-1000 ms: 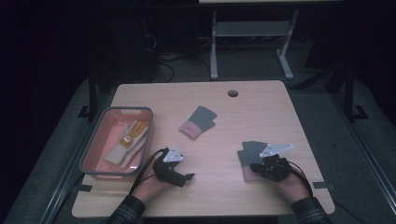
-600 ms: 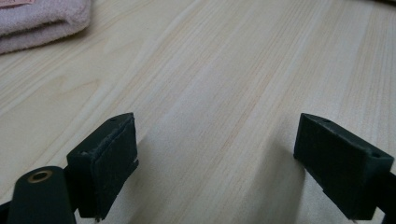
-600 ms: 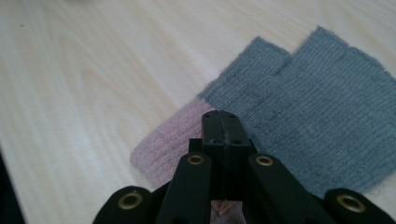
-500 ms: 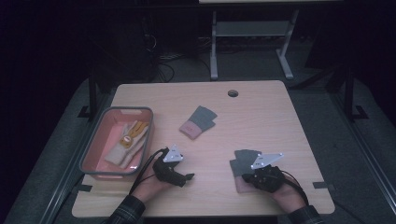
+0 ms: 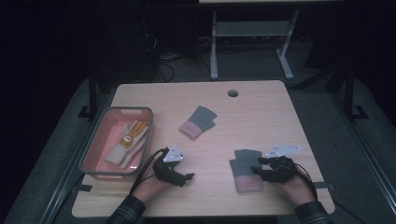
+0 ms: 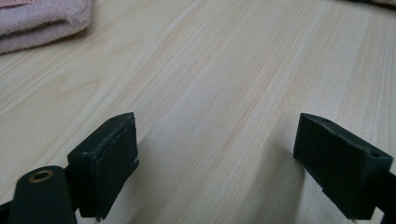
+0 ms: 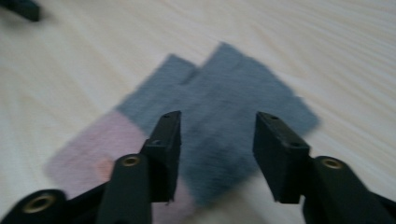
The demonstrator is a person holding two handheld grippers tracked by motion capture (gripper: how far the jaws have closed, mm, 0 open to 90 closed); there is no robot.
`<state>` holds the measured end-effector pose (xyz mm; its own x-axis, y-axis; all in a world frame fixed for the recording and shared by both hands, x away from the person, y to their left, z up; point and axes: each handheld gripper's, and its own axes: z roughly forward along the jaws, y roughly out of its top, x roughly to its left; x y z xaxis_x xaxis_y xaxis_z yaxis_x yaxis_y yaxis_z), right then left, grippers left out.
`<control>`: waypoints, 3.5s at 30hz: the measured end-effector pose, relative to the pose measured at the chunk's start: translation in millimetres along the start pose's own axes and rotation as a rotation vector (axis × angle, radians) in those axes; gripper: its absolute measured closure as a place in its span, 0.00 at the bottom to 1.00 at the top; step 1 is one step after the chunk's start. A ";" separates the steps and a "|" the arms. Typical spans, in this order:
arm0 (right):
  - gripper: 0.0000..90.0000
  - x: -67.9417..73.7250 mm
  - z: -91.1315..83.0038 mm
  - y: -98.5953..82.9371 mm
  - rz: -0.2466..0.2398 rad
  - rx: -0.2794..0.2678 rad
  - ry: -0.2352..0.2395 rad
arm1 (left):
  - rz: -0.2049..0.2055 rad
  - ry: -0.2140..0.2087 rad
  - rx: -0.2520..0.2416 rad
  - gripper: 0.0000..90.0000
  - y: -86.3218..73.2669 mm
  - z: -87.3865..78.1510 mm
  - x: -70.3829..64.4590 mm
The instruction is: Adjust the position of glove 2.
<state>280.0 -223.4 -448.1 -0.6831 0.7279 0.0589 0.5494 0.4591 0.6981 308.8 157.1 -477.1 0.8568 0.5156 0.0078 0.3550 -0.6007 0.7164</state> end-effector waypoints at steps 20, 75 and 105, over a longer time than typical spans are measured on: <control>0.17 -74.0 7.0 -32.7 0.183 -0.036 -0.198 | -0.026 0.007 0.005 0.15 2.4 1.0 -2.2; 0.15 -73.8 8.7 -34.8 0.160 -0.043 -0.207 | -0.191 0.109 0.063 1.00 91.1 61.4 85.9; 0.15 -73.8 8.7 -34.8 0.159 -0.042 -0.207 | -0.135 -0.049 0.099 1.00 59.8 22.9 9.4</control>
<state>315.4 -288.6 -482.9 -0.4744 0.8799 0.0263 0.6185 0.3119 0.7212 346.6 112.0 -450.2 0.8151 0.5667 -0.1202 0.5016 -0.5864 0.6360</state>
